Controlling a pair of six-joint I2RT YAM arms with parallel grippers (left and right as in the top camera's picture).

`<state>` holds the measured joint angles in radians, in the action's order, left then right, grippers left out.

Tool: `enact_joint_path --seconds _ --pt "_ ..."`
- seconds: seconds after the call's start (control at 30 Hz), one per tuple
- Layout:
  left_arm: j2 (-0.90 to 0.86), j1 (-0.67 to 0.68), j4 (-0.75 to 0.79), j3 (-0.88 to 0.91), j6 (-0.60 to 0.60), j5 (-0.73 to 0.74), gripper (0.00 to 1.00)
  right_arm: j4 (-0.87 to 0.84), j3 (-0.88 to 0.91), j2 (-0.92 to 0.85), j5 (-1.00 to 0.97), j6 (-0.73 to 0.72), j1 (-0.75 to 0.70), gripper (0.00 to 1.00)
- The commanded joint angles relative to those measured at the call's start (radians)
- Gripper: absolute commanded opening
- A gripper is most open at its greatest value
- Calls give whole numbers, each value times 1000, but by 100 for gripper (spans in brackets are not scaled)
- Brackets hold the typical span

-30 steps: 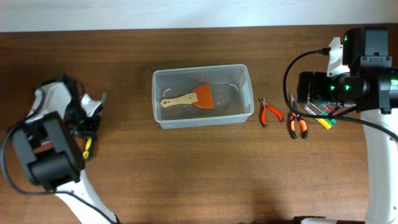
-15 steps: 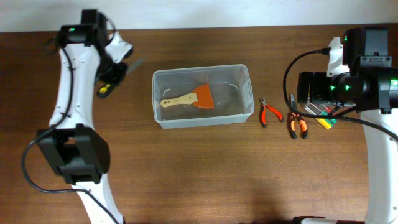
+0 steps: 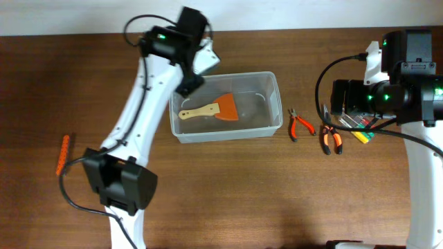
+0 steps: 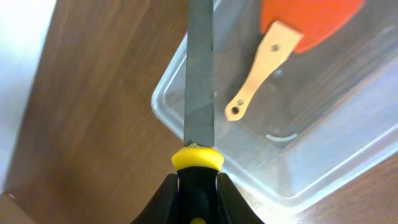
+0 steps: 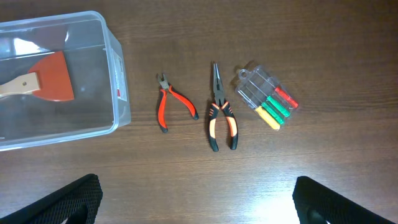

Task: Pack container
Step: 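Carry the file with the left gripper and release it into the container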

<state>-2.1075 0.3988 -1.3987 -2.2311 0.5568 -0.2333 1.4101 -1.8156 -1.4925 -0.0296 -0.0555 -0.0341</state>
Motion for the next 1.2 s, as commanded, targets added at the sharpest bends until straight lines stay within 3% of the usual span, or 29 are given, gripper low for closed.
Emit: enact_joint_path --seconds 0.0,0.37,0.97,1.13,1.17 --pt "39 46 23 -24 20 -71 2 -2 0 -2 -2 -5 -6 99" --pt "79 110 67 -43 21 -145 2 -2 0 -2 -2 -5 -6 99" --pt "163 151 61 -43 68 -23 2 -1 0 -2 -2 -5 -6 99" --pt "164 87 48 -43 53 -99 28 -1 0 -2 -2 -5 -6 99" --pt "166 69 47 -43 30 -80 52 -1 0 -2 -2 -5 -6 99"
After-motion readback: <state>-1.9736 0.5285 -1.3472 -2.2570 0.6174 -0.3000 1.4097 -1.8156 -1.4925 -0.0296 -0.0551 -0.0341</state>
